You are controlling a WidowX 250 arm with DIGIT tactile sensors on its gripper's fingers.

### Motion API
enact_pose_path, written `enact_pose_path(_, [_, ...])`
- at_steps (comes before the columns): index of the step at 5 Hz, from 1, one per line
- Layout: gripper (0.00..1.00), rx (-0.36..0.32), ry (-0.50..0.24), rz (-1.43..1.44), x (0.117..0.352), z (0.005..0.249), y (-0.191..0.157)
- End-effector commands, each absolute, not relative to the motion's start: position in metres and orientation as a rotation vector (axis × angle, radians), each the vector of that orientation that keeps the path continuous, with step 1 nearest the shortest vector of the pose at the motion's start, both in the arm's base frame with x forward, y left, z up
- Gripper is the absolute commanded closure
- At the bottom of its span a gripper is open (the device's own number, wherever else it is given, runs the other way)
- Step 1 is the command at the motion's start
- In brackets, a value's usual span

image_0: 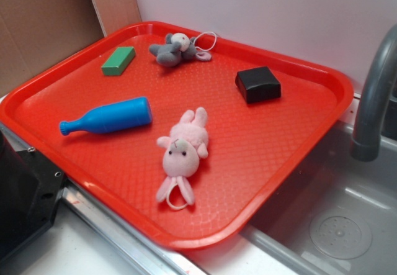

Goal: Grab the blue bottle.

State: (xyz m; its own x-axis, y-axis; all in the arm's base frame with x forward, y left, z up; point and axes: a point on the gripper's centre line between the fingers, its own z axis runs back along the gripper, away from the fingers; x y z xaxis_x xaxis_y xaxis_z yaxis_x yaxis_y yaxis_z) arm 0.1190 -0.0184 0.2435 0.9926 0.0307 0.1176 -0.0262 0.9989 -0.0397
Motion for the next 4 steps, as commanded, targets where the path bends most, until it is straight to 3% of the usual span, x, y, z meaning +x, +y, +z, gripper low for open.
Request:
enact_pose_path(1, [0.0,-0.038,-0.119,0.028,0.119,0.244,-0.018])
enact_pose_path(2, [0.0,-0.07,-0.119,0.047,0.13,0.242,-0.017])
enact_pose_path(4, [0.0,-0.084,-0.104,-0.38,0.114,0.237,-0.091])
